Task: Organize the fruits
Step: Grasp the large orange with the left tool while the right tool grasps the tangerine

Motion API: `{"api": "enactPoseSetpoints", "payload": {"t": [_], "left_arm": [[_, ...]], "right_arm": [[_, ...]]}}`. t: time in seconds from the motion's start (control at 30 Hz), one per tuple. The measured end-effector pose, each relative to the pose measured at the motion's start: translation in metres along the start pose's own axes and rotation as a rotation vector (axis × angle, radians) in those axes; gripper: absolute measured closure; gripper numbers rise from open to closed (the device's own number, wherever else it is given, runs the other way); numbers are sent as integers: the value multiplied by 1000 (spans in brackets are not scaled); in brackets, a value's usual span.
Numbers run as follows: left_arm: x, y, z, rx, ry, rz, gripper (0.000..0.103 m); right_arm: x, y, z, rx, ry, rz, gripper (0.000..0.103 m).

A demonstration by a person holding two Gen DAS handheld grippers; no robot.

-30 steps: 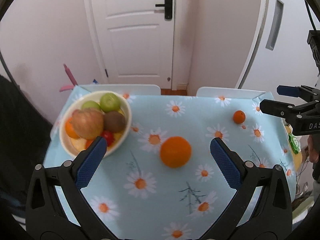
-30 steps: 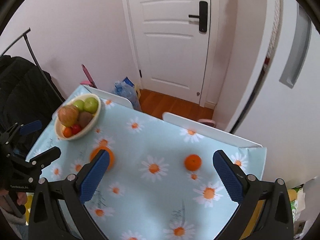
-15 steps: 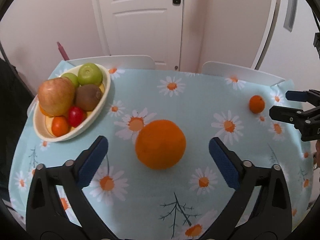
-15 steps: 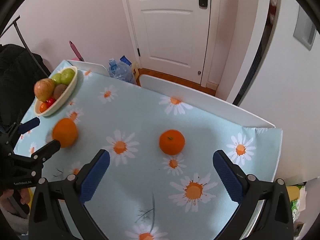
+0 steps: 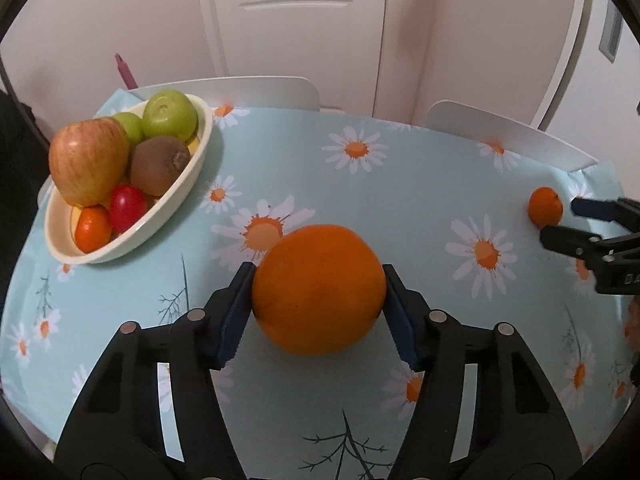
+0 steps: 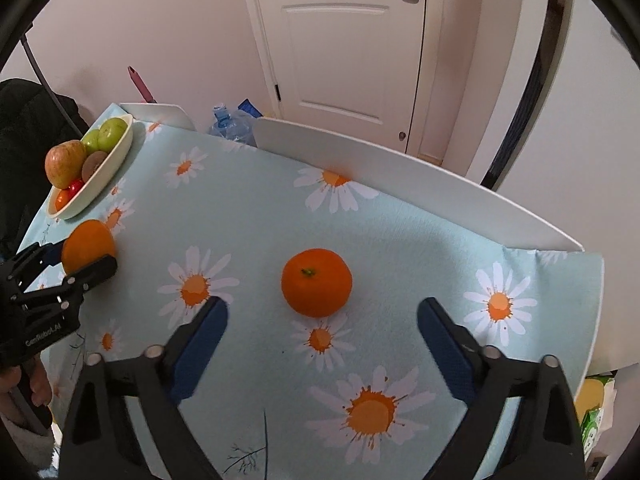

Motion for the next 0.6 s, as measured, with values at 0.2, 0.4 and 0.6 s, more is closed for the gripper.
{"api": "enactPoseSetpoints", "payload": {"t": [0.2, 0.4, 0.6], "left_arm": [[-2, 0, -2, 4, -2, -5, 37], [-1, -2, -2, -2, -10, -10, 38], [-3, -2, -4, 1, -12, -5, 38]], "right_arm": [[2, 1, 9, 3, -13, -10, 30], [7, 2, 13, -3, -6, -10, 43], [11, -2, 15, -5, -1, -25, 67]]}}
Point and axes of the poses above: each gripper's, at about its wrist camera, not at the fingertips, and z roughly the way its jaws point, y to its right, x to its top, the point moved 6 cm from there along z, roughly the way its jaws point, and after that the axes turned 5 degrees about x, right-handed, at the moved point
